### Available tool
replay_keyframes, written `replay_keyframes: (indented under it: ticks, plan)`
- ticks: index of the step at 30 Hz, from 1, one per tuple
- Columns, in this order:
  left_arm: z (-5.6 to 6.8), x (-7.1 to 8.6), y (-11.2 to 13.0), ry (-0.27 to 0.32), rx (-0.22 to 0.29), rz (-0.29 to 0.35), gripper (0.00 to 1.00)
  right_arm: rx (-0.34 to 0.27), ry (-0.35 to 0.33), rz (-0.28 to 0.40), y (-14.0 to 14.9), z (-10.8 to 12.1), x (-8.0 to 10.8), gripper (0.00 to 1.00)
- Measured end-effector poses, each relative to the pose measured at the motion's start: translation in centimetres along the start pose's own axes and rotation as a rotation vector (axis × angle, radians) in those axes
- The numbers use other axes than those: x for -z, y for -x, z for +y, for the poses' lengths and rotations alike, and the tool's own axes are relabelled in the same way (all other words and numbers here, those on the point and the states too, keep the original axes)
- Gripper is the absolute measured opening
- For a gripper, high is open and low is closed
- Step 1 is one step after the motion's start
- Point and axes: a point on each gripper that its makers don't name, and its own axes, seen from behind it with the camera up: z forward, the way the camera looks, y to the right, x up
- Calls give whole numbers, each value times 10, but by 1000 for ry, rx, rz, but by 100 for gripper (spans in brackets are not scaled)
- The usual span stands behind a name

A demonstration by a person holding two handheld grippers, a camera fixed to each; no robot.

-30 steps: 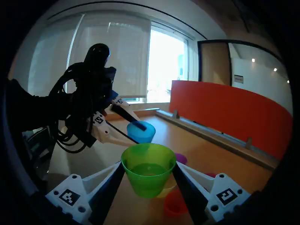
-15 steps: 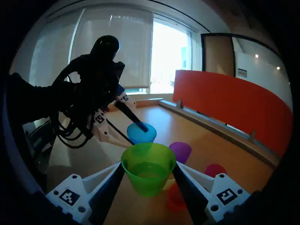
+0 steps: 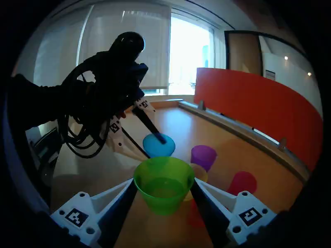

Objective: Pour water

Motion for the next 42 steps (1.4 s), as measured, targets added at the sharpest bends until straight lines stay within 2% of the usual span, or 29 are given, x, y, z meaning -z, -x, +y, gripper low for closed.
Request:
replay_keyframes:
  ticks: [9, 19, 33, 42]
  plan:
    - [8, -14, 6, 35, 7, -18, 87, -8, -9, -17, 13, -3, -2, 91]
    - [11, -27, 12, 47, 15, -26, 86, -18, -10, -23, 20, -3, -5, 91]
    - [11, -29, 19, 58, 31, -19, 87, -16, -9, -36, 24, -5, -8, 91]
    - [11, -29, 29, 63, 48, -38, 87, -16, -8, -49, 31, -7, -12, 91]
